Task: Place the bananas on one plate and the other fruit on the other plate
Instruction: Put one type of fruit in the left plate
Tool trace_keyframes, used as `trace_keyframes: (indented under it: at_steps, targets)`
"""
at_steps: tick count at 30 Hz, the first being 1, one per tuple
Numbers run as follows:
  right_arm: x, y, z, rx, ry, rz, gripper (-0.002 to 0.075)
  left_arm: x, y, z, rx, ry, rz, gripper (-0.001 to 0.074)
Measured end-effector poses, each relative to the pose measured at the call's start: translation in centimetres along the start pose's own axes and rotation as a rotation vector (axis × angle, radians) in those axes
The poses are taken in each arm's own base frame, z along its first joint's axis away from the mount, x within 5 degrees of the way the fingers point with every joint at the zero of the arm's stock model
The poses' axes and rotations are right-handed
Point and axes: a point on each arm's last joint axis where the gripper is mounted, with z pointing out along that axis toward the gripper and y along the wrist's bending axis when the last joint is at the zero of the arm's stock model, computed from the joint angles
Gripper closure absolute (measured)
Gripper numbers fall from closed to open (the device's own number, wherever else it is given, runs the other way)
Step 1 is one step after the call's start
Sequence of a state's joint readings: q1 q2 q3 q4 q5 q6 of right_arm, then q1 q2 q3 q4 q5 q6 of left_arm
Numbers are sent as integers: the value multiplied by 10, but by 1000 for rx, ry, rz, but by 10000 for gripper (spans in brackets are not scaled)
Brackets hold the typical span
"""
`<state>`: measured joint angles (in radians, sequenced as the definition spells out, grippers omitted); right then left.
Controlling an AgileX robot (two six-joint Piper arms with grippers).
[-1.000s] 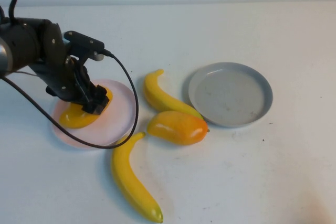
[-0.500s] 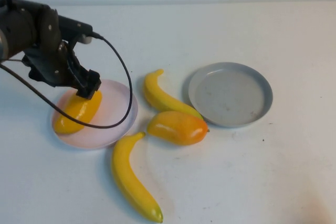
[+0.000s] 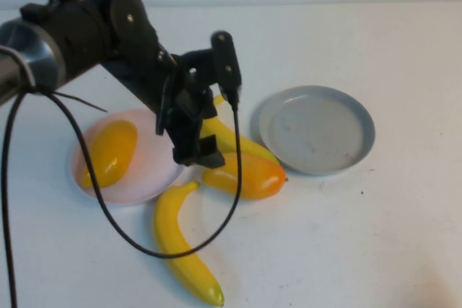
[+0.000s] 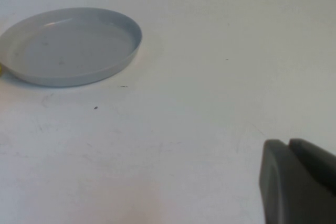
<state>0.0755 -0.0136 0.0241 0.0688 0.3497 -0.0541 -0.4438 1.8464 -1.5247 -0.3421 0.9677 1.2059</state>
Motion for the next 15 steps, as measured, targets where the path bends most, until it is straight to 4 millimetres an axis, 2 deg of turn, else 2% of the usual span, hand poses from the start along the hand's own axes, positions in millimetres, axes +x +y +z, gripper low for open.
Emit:
trace_keyframes:
  at_steps: [7,15]
  targets:
    - [0,0,0,0,0,0,741,-27,-23,39,78,0,184,66]
    - [0,0,0,0,0,0,741,-34,-27,59,63,5,231,66]
